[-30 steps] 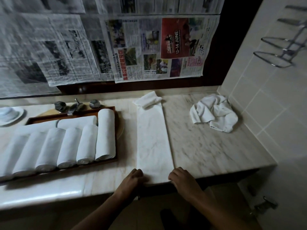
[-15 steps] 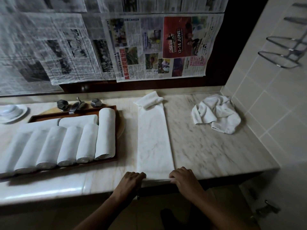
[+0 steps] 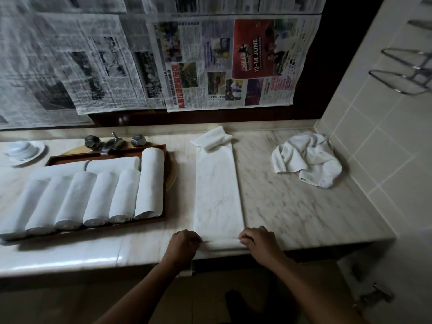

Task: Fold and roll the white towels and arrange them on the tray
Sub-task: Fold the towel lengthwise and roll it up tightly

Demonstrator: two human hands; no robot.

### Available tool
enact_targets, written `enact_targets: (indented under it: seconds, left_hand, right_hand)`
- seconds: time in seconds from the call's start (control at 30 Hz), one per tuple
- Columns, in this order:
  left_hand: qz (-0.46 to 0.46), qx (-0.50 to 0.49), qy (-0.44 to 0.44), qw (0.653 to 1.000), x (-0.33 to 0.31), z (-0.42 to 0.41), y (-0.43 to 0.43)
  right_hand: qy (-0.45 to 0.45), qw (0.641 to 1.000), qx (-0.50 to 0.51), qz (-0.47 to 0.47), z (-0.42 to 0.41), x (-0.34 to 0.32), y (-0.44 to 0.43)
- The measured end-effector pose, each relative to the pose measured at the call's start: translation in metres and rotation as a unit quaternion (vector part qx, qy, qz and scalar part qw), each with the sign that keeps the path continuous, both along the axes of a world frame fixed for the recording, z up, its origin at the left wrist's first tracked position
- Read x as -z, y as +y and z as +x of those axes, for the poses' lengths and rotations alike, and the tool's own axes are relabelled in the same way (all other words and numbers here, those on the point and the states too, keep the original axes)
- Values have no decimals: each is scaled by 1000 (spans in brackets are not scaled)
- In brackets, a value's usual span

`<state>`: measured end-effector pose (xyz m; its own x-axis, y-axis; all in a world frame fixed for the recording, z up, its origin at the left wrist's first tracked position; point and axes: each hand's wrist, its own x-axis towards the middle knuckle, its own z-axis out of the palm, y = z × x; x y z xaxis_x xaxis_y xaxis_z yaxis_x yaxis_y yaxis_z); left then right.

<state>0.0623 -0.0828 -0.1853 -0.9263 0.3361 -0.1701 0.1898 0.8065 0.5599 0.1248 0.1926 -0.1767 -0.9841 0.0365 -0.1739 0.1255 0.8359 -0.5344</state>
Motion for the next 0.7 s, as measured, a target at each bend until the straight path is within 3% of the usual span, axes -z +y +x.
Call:
enact_targets:
  seconds: [0.3, 0.43, 0.57, 0.7]
  left_hand:
    - [2, -56, -18, 998, -2, 0, 5]
    - [-10, 41, 70, 997, 0, 4, 7]
    - [-70, 161, 157, 972, 6, 10, 8]
    - [-108, 220, 209, 947, 10, 16, 6]
  right_hand:
    - [6, 1000, 0, 19, -5, -1, -7]
    - [48, 998, -40, 14, -2, 2, -13]
    - [46, 994, -97, 30, 1, 3, -24]
    - [50, 990, -116, 69, 5, 11, -25]
